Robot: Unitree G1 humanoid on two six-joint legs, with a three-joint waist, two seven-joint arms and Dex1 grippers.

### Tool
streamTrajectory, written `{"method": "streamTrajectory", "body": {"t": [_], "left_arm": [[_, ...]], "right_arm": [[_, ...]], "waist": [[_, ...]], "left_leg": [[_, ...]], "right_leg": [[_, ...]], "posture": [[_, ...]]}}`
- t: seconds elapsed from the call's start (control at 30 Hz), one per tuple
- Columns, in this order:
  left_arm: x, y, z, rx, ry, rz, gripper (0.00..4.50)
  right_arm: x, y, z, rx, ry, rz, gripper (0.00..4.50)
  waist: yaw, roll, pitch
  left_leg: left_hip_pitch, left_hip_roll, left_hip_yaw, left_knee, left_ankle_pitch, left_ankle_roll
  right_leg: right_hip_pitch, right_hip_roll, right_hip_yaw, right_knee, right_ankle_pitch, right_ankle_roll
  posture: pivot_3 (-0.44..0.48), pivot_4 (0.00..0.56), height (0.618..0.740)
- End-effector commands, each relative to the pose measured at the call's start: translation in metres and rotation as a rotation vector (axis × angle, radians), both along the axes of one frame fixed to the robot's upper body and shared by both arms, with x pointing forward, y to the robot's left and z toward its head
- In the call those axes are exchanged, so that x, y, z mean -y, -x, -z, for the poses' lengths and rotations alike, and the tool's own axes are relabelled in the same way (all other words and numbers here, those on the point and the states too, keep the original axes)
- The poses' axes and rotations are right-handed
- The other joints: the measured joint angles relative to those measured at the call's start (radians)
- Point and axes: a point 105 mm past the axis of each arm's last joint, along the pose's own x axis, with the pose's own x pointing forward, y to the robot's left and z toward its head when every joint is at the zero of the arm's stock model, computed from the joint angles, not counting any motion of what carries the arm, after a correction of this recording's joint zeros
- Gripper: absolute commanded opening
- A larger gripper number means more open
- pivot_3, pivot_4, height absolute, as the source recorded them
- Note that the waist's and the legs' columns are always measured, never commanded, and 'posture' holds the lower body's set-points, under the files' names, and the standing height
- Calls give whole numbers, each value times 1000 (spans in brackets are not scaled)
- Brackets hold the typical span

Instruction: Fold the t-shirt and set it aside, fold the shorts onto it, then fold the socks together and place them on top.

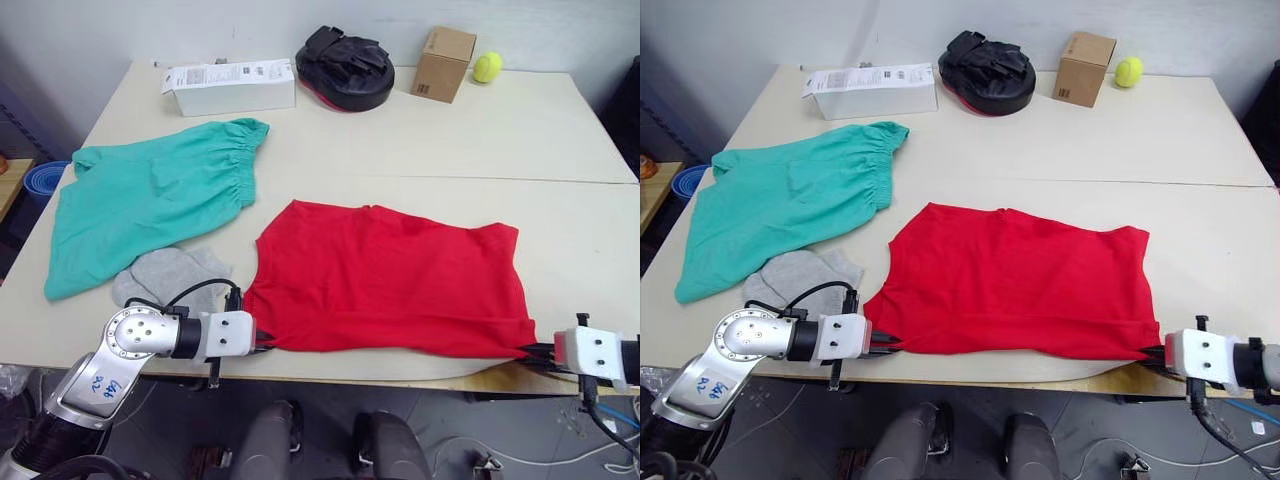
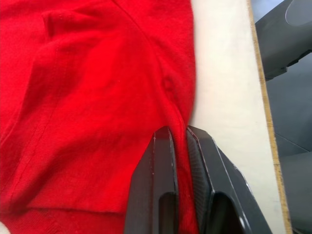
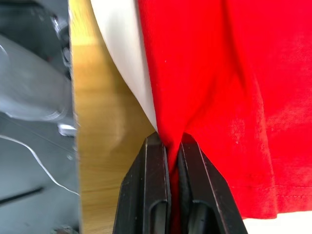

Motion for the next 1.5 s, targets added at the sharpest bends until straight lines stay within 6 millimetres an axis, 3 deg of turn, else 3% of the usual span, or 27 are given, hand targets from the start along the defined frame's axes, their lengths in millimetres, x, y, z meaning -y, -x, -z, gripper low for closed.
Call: {"method": "streamTrajectory", "body": {"t": [0.03, 0.13, 0.47, 0.83, 1.07, 1.27, 1.43, 1.5], "left_arm": [[2, -3, -2, 8, -2, -6, 382], [4, -4, -5, 9, 4, -6, 382], [8, -5, -14, 14, 9, -4, 382], [13, -4, -18, 13, 20, -4, 382], [13, -4, -19, 11, 20, -8, 382], [8, -2, -18, 0, 5, -14, 382], [4, -1, -15, -17, -3, -23, 382], [3, -1, -16, -17, 1, -23, 27]], "right_arm": [[-4, 6, 0, -48, 12, -36, 542], [-4, 5, -1, -57, 16, -31, 1428], [-7, 2, -22, -104, -72, 15, 1428], [3, 0, 3, -80, 72, -16, 1428], [8, -13, 21, -26, 142, 11, 1428], [8, -8, 19, -57, 117, -9, 19], [9, -9, 15, -60, 108, -21, 19], [8, -11, 13, -56, 105, -24, 0]], "waist": [[0, 0, 0], [-3, 0, 0], [-6, -1, 0], [-6, -1, 0], [-8, -1, 0], [-10, -4, 0], [-8, -4, 0], [-8, -4, 0]], "left_leg": [[0, 0, 0, 0, 0, 0], [0, 0, 0, 0, 0, 0], [0, 0, 2, 1, -1, 1], [0, 0, 2, 1, 2, 1], [0, 0, 3, 2, 3, 1], [0, 0, 3, 2, 2, 0], [0, 0, 3, 2, 3, 1], [0, 0, 3, 2, 3, 1]], "right_leg": [[0, 0, -1, 0, 0, 0], [0, 0, -1, 0, 0, 0], [0, 0, 3, -1, 0, -1], [0, 0, 2, -1, 0, -1], [0, 0, 3, 0, 0, -1], [1, 0, 3, -1, 0, -1], [0, 0, 3, 0, 0, -1], [0, 0, 3, 0, 0, -1]], "posture": [[0, 150, 740], [0, 150, 740], [0, 150, 740], [0, 150, 740], [0, 150, 740], [0, 150, 740], [0, 150, 740], [0, 150, 740]]}}
